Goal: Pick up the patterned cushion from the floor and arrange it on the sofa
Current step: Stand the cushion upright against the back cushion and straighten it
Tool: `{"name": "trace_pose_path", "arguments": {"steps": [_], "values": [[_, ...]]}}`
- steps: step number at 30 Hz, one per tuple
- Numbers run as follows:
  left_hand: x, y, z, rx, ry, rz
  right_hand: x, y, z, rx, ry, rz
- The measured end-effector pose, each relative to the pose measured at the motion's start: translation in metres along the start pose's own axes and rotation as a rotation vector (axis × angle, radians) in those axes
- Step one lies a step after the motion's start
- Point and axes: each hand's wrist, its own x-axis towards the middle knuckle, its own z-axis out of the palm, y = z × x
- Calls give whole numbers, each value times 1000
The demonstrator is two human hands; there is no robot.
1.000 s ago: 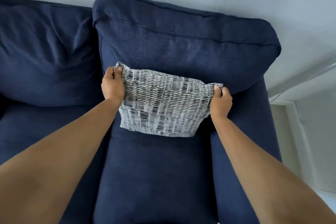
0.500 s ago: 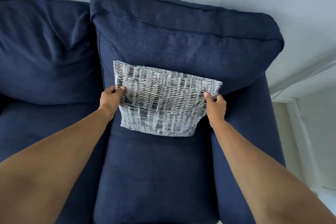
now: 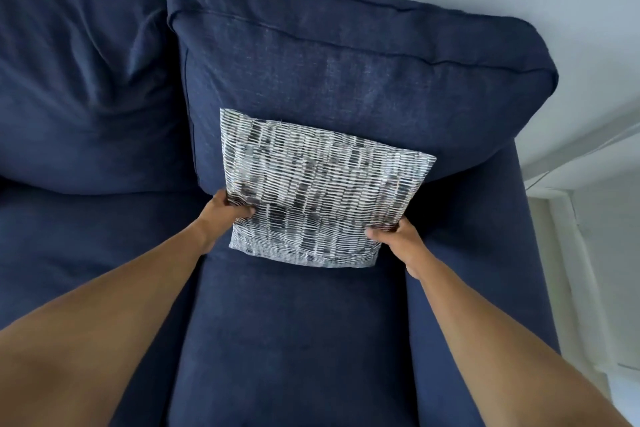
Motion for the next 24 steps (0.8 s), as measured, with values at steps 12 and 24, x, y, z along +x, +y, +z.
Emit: {"name": "trace_pose_path", "arguments": {"steps": [12,24], "values": [[4,-32,1,-12,248,52,20,30,7,-18,341,-55],[-6,25,6,-242,100,183,12,-15,2,302,107,-125]]}}
